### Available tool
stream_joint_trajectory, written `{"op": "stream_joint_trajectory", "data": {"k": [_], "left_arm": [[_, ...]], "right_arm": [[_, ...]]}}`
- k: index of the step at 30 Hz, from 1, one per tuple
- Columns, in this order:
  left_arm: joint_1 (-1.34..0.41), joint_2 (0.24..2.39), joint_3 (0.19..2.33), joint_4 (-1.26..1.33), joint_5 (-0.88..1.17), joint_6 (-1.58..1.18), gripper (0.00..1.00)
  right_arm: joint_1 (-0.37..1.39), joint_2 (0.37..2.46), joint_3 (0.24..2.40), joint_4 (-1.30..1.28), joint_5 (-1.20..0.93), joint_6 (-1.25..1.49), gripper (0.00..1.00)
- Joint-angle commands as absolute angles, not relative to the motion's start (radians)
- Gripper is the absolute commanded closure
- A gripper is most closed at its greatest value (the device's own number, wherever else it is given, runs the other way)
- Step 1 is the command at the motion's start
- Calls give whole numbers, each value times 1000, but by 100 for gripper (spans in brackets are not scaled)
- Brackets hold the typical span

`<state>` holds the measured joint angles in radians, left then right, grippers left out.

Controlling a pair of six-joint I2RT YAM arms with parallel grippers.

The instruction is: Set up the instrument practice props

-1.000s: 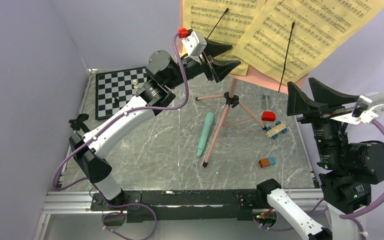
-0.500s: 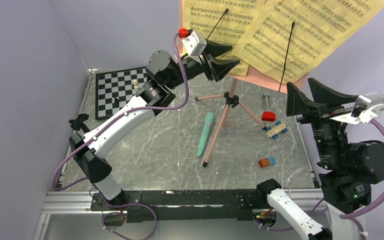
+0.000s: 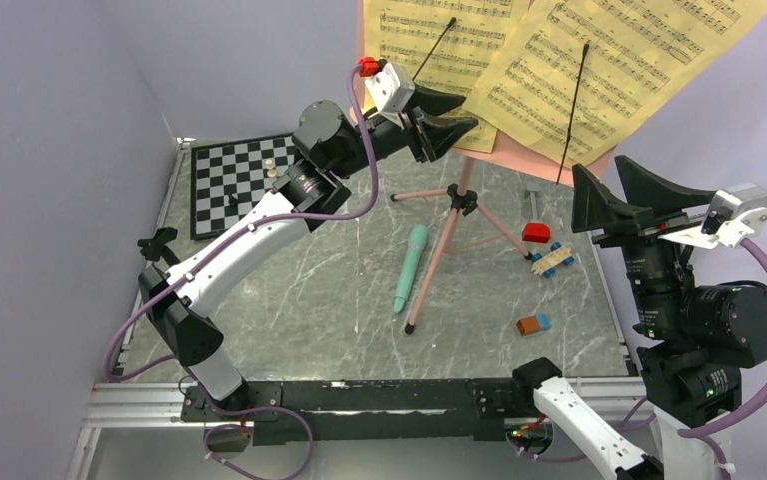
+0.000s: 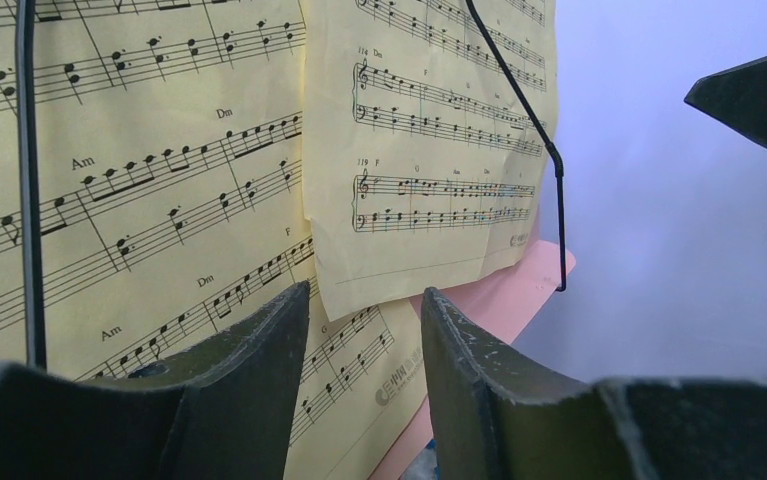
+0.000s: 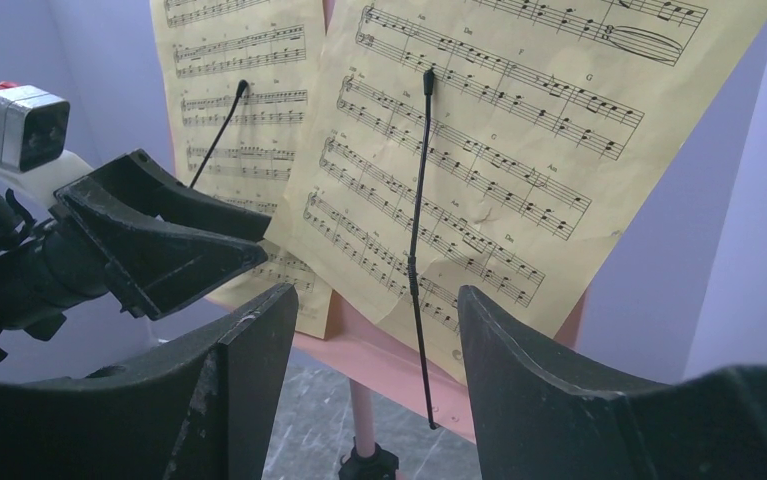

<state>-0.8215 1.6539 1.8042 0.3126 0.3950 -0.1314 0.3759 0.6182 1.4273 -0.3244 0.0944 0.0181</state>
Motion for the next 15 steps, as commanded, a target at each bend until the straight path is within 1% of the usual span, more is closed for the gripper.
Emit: {"op": "stream_joint_trajectory", "data": {"k": [1,6,15], "left_arm": [[-827,1643,1807,324,393,-119,51],[-827,1652,1818,321,394,-120,54],[-829,1662,1831,314,353,-123,58]], "right_arm": [[380,617,1425,-313,80,10,35],[380,615,1425,-314,80,9,35],[380,611,1425,-314,78,11,35]]}}
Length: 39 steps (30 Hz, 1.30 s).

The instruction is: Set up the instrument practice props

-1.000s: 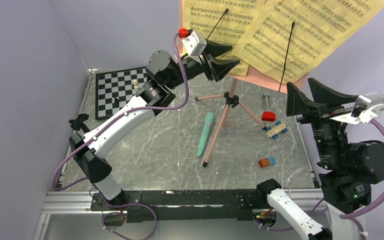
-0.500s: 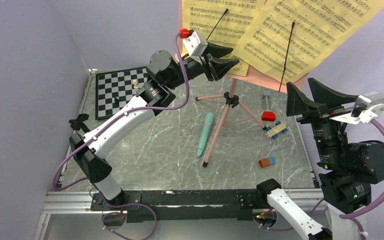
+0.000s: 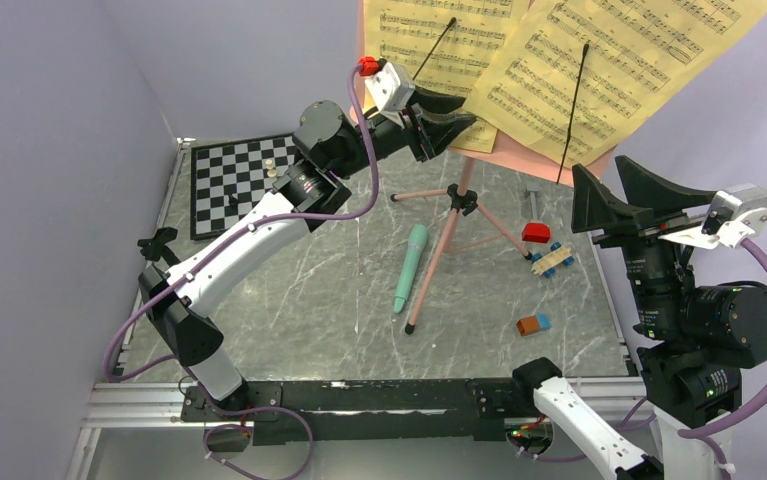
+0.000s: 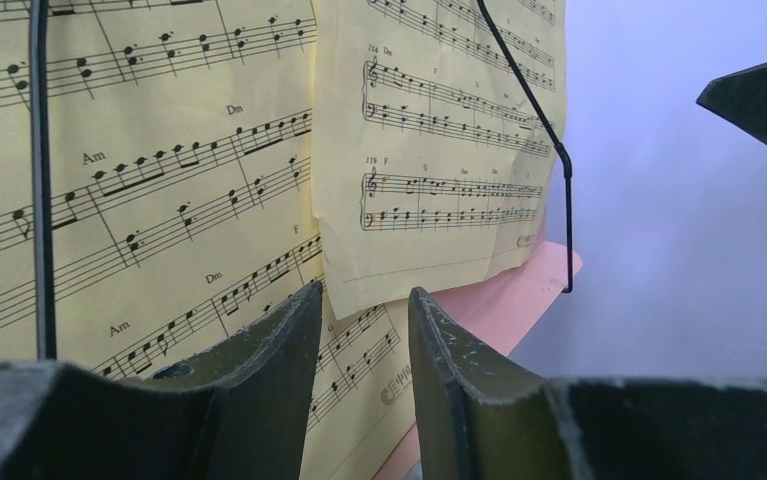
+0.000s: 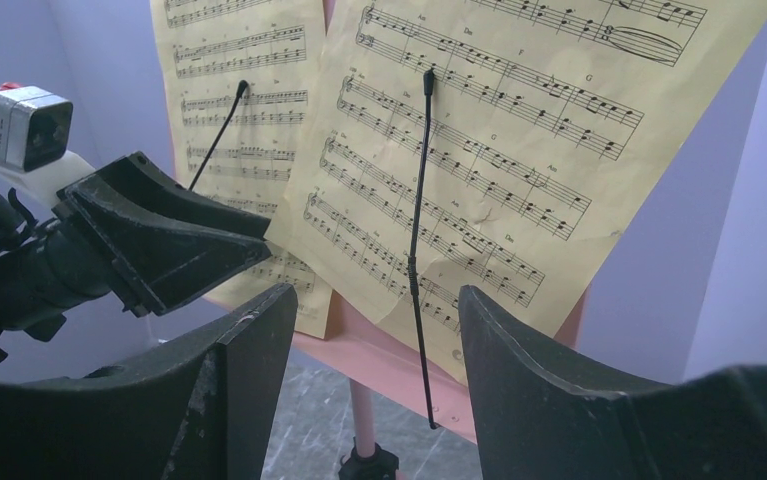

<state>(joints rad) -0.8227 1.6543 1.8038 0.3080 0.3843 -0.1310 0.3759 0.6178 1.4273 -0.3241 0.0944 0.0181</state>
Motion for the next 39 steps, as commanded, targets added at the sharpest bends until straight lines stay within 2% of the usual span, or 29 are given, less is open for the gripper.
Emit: {"op": "stream_joint_trajectory", "data": {"k": [1,9,23,26,29,39], "left_arm": [[-829,1663,1833,316,348,-124,59],[-829,1685,1864,298,336,-132,65],[-832,1669,1846,308,330,-137,82],[-832,1668,1848,308,330,-139,88],[-832,1669,1857,295,326,-148,100],[-856,1650,1816,301,326,-152,100]], "right_arm": [[380,611,1425,-313,77,11,35],[380,606,1421,-313,77,10,34],[380,609,1421,-313,75,9,34],[380,610,1418,-310,74,9,34],[381,611,1415,-308,74,9,34],[380,609,1407,-307,78,9,34]]}}
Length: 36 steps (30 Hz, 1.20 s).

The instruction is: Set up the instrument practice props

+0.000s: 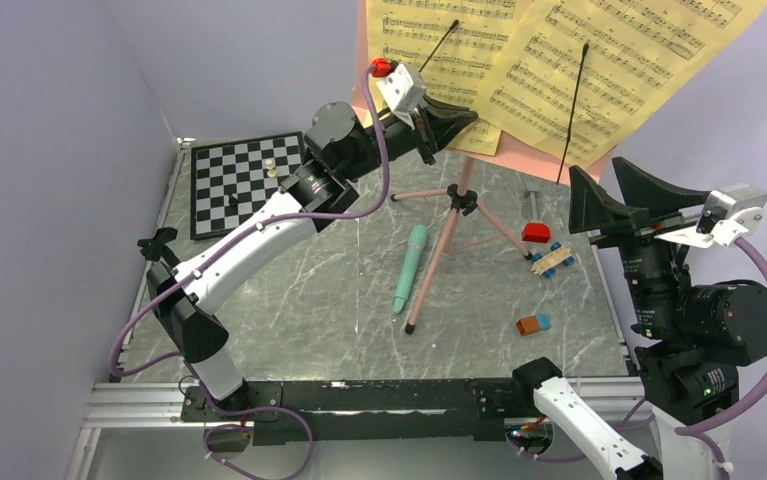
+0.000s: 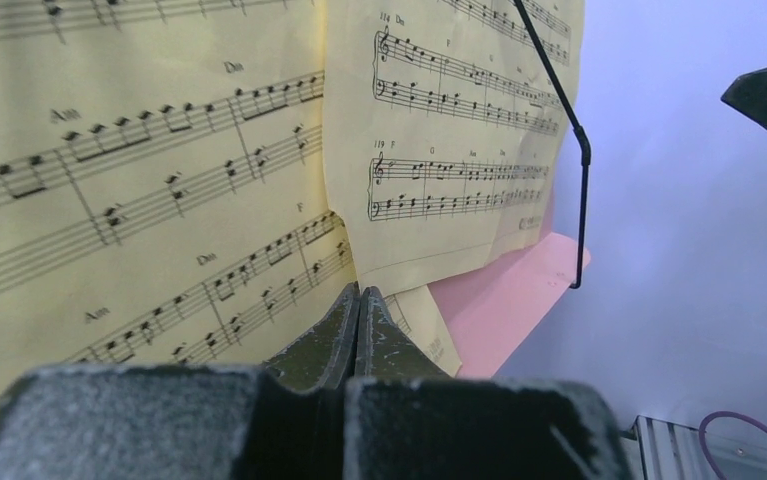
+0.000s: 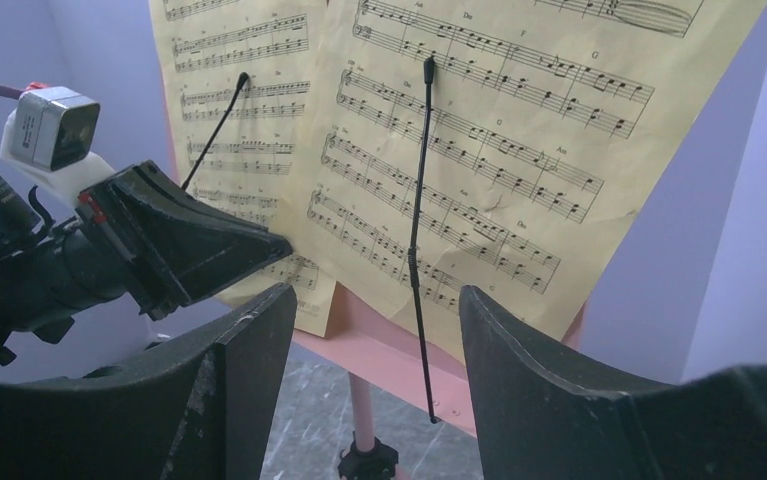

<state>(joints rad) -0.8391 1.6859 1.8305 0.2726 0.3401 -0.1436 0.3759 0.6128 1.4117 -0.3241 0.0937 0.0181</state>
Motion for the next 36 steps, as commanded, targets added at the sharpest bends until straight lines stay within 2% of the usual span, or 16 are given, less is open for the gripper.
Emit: {"op": "stream_joint_trajectory", "data": {"k": [1,36], "left_arm": [[-858,1648,1814,301,323,-152,100],[-876,1594,1699,322,315,-150,100]], "right_arm": [[380,606,1405,-306,78,10,34],[381,596,1385,-298,80,9,34]]}}
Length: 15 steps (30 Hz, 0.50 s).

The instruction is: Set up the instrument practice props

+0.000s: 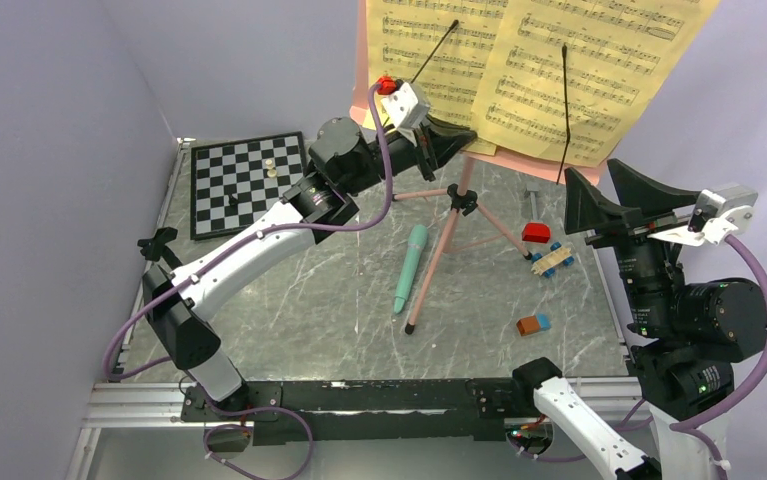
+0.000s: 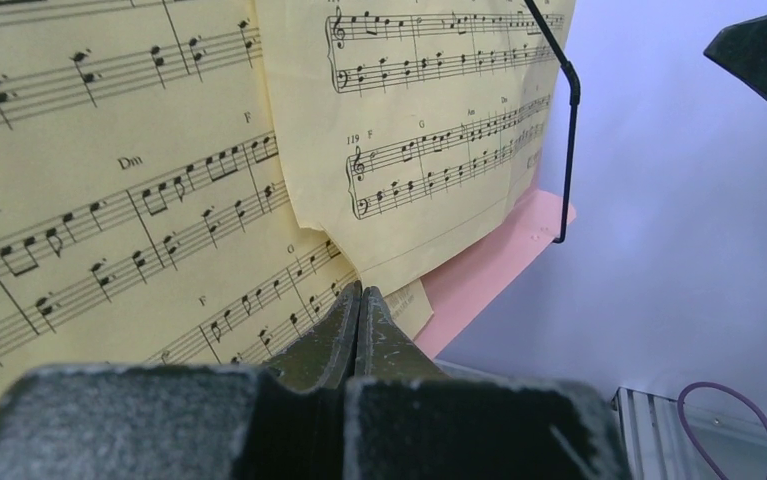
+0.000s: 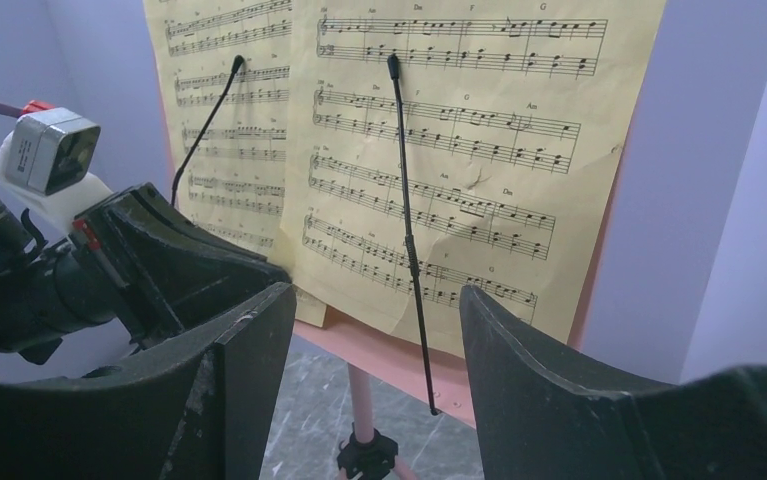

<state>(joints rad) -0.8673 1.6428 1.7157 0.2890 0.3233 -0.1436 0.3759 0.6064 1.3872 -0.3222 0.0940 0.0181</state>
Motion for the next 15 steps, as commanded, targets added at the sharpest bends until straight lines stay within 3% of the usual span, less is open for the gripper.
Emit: {"op": "stream_joint_trajectory", "data": {"k": [1,15], "left_arm": [[-876,1592,1697,321,315,-151,100],[-876,1569,1661,324,309,-147,100]], "right_arm": [[380,595,1385,-298,80,10,34],[381,600,1388,-297,71,13,34]]}}
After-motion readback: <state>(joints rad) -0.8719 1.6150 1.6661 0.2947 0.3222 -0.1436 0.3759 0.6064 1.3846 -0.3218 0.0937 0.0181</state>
